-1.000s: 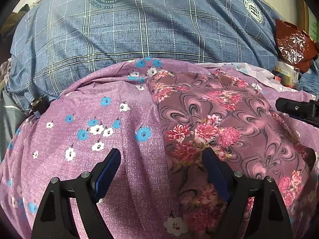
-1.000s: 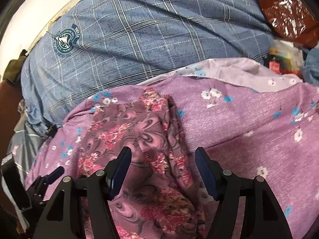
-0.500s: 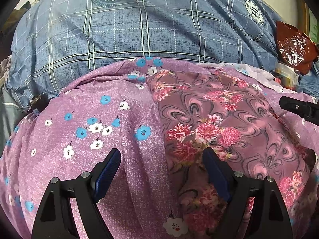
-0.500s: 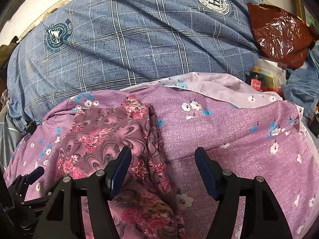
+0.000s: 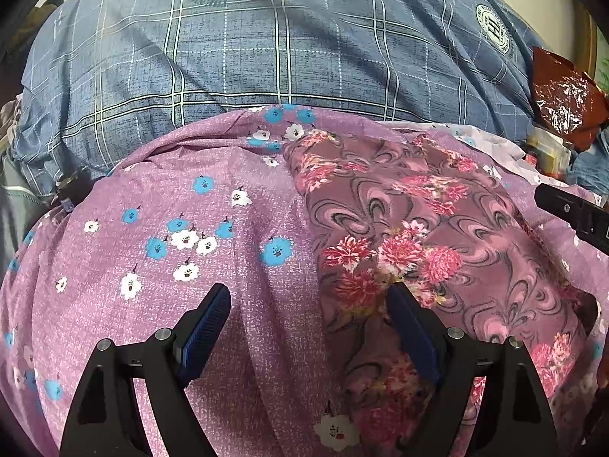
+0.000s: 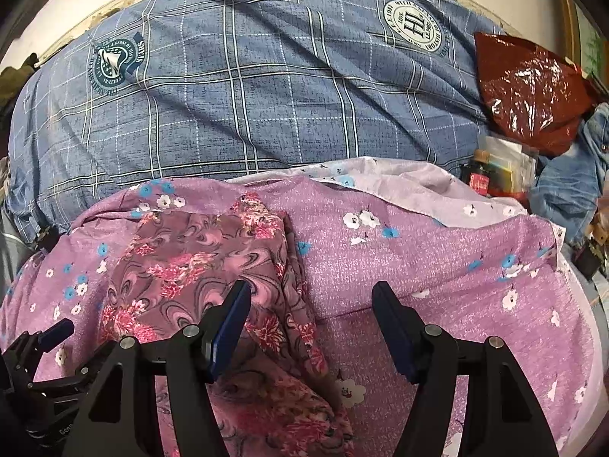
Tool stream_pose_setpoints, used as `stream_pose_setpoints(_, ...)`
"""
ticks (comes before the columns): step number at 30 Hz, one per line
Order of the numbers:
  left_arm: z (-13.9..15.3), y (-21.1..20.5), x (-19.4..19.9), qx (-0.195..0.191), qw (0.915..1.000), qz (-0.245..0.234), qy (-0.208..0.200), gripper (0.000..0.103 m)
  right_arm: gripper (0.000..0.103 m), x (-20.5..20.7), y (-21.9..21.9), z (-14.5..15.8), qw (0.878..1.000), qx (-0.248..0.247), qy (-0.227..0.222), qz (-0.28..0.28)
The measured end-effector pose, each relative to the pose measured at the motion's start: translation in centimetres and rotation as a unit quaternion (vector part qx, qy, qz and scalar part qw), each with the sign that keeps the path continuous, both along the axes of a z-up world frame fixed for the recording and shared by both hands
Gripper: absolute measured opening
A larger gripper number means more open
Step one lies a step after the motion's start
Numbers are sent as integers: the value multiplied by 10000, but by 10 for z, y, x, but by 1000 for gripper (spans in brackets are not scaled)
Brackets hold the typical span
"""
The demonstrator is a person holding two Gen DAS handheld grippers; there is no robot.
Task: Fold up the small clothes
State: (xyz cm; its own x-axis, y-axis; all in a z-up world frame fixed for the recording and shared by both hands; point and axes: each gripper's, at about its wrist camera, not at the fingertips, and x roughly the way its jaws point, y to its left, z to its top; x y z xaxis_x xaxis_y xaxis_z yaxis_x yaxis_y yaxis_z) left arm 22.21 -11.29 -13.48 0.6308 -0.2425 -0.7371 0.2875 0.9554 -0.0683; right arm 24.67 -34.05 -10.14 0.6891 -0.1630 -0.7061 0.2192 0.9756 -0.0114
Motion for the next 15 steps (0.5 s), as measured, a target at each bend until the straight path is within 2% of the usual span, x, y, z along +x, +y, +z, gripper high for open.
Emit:
stream_pose_setpoints(7, 4, -1, 4, -62, 10000, 74, 19, 84, 68, 0, 2, 1, 9999, -103, -29, 22)
stream_pose_setpoints(15, 10, 10, 19, -483, 9985, 152, 226, 84, 68, 1, -1, 1, 9999, -153, -24, -2)
